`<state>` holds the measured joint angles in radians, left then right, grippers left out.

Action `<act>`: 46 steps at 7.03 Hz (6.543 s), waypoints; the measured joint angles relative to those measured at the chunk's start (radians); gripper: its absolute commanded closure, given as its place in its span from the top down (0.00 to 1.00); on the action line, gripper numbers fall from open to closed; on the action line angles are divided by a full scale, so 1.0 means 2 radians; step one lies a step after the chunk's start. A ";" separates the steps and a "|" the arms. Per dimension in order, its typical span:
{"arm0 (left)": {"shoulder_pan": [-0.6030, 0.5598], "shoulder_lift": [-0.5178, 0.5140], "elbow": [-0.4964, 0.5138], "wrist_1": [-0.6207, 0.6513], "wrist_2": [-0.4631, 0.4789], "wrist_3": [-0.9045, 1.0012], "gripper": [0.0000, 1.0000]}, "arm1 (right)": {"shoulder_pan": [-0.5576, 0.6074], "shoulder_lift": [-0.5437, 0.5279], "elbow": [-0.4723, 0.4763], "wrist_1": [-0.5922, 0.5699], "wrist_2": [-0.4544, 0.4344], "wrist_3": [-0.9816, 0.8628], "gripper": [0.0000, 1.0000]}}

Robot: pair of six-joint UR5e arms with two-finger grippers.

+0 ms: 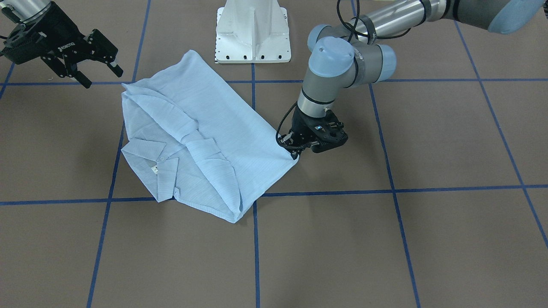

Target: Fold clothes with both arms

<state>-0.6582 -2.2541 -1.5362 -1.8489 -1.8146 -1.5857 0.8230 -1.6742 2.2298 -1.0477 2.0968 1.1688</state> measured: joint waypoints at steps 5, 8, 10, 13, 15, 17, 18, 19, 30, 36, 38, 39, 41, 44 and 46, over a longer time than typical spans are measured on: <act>-0.073 -0.127 0.277 -0.188 0.099 0.014 0.00 | 0.002 0.006 -0.009 0.000 -0.004 0.000 1.00; -0.074 -0.139 0.314 -0.254 0.127 0.018 1.00 | 0.004 0.019 -0.023 0.000 -0.006 0.000 1.00; -0.075 -0.138 0.313 -0.259 0.133 0.026 1.00 | 0.004 0.025 -0.024 -0.001 -0.007 0.000 1.00; -0.090 -0.135 0.307 -0.263 0.124 0.042 1.00 | 0.004 0.050 -0.037 -0.005 -0.007 0.000 1.00; -0.102 -0.087 0.243 -0.228 0.047 0.092 1.00 | -0.011 0.088 -0.059 -0.022 -0.013 0.000 1.00; -0.108 0.012 0.106 -0.181 -0.010 0.134 1.00 | -0.054 0.145 -0.066 -0.104 -0.058 -0.004 1.00; -0.108 0.051 0.041 -0.147 -0.028 0.142 1.00 | -0.092 0.191 -0.070 -0.163 -0.104 -0.005 1.00; -0.106 0.077 -0.011 -0.118 -0.037 0.145 1.00 | -0.128 0.241 -0.082 -0.218 -0.152 -0.006 1.00; -0.092 0.132 -0.099 -0.094 -0.086 0.143 1.00 | -0.246 0.399 -0.293 -0.278 -0.292 -0.141 1.00; -0.082 0.123 -0.093 -0.097 -0.085 0.140 1.00 | -0.233 0.373 -0.291 -0.277 -0.288 -0.155 1.00; -0.074 0.115 -0.093 -0.095 -0.085 0.133 1.00 | -0.209 0.333 -0.250 -0.277 -0.275 -0.169 1.00; -0.069 0.110 -0.094 -0.094 -0.084 0.126 1.00 | -0.201 0.304 -0.232 -0.277 -0.269 -0.172 1.00; -0.062 0.101 -0.094 -0.092 -0.084 0.113 1.00 | -0.188 0.250 -0.201 -0.278 -0.263 -0.175 1.00; -0.061 0.098 -0.094 -0.092 -0.084 0.110 1.00 | -0.126 0.259 -0.185 -0.279 -0.211 -0.198 1.00; -0.061 0.098 -0.088 -0.095 -0.084 0.111 1.00 | -0.113 0.336 -0.246 -0.276 -0.207 -0.206 1.00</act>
<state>-0.7793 -2.0577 -1.7127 -2.0397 -1.9821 -1.3635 0.5967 -1.0028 1.7370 -1.6001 1.6823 0.7578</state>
